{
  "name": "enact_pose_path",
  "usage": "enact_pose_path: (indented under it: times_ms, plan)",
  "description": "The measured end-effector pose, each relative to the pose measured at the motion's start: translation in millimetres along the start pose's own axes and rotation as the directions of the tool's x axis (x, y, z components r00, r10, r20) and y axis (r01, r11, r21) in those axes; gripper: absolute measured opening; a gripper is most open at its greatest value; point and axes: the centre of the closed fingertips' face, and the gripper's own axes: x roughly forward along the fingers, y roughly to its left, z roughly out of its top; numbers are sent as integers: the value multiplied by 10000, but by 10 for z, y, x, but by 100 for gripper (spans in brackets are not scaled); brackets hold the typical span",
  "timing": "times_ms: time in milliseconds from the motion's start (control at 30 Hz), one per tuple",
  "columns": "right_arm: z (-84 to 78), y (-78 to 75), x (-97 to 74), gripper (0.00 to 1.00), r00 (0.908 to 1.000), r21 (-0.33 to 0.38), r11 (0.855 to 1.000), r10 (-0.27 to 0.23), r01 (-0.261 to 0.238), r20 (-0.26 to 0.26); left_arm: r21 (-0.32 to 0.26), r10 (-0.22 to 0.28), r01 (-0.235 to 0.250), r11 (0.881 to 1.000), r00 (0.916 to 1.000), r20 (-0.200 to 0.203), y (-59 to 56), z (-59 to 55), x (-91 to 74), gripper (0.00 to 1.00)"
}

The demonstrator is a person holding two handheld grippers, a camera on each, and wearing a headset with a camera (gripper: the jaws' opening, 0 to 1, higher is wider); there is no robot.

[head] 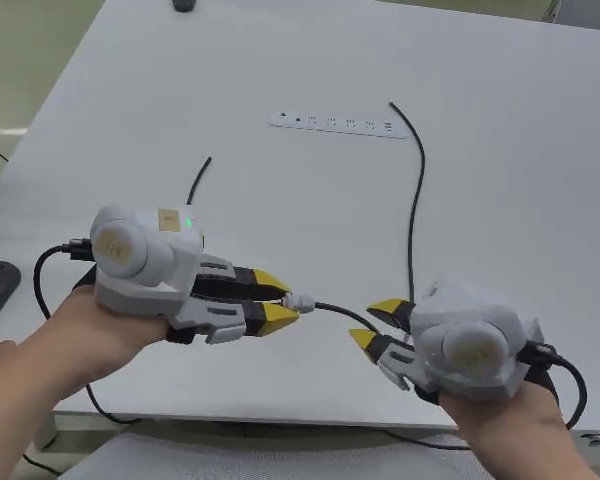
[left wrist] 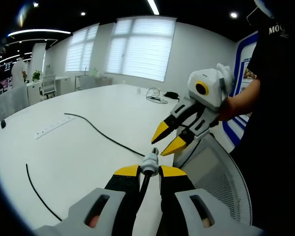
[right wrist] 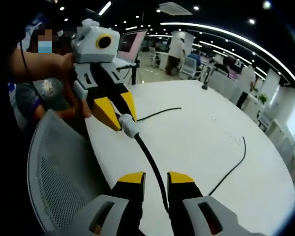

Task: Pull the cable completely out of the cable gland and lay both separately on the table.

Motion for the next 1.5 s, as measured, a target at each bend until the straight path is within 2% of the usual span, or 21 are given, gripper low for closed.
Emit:
enact_pose_path:
  times_ms: [33, 133, 200, 300, 433, 567, 667, 733, 867, 900, 967, 1033, 1100, 1233, 1300, 1367, 1400, 1500]
  plan:
    - [72, 52, 18, 13, 9999, -353, 9993, 140, -141, -21, -26, -1, 1, 10000, 10000, -11, -6, -4, 2, 15]
    - [173, 121, 71, 11, 9997, -747, 9970, 222, -224, -30, 35, -20, 20, 10000, 10000, -39, -29, -13, 12, 15]
    - [224, 128, 106, 8, 9996, -541, 9981, 279, -282, -66, 80, -62, 62, 9999, 10000, -54, -54, -17, 22, 15]
    - [233, 117, 116, 8, 9995, -997, 9947, 249, -269, -212, 111, -19, 20, 9999, 10000, -51, -53, -16, 23, 15]
    - [236, 126, 111, 4, 9990, -1117, 9930, 371, -395, -231, 34, -6, 6, 10000, 10000, 96, -53, 16, 11, 15]
    - [244, 175, 134, 4, 9985, -1725, 9836, 494, -529, -244, 70, -10, 9, 10000, 9999, 101, -53, 19, 13, 15]
    - [212, 173, 155, 1, 9983, -2156, 9753, 393, -475, -425, 201, -11, 11, 9998, 10000, 5, -68, 8, 22, 15]
    - [216, 170, 158, 0, 9984, -2014, 9782, 439, -502, -357, 102, -28, 27, 9999, 10000, 20, -77, 8, 26, 15]
    - [184, 122, 147, 0, 9987, -1289, 9908, 372, -415, -352, 151, 36, -37, 9999, 10000, 70, -61, 21, 24, 15]
    - [161, 104, 145, 0, 9988, -793, 9962, 332, -360, -367, 181, 68, -69, 9998, 9999, 86, -55, 27, 21, 15]
    - [145, 77, 144, 0, 9987, -736, 9966, 356, -382, -367, 161, 93, -95, 9998, 9999, 129, -41, 42, 3, 15]
    - [131, 68, 145, 0, 9987, -352, 9985, 406, -417, -315, 126, 84, -86, 9999, 9999, 129, -42, 40, -6, 15]
    - [100, 57, 153, 0, 9985, -265, 9988, 403, -413, -373, 164, 91, -93, 9998, 9999, 92, -40, 33, -10, 15]
    - [-4, 31, 175, 0, 9980, 751, 9963, 456, -423, -433, 184, 114, -115, 9998, 9999, 37, -41, 21, -1, 15]
    - [-45, 62, 186, 0, 9972, 1664, 9841, 678, -619, -299, 218, 99, -99, 9997, 10000, -10, -57, 14, 19, 15]
    - [-129, 13, 184, 0, 9972, 1232, 9917, 447, -371, -598, 366, 136, -134, 9992, 9999, -70, -71, 8, 33, 15]
    - [-139, 9, 183, 0, 9975, 1162, 9925, 434, -367, -555, 317, 106, -105, 9994, 9999, -24, -71, 15, 33, 15]
    - [-247, -19, 188, 0, 9968, 1780, 9836, 423, -296, -680, 287, 86, -85, 9996, 10000, -28, -76, 7, 36, 15]
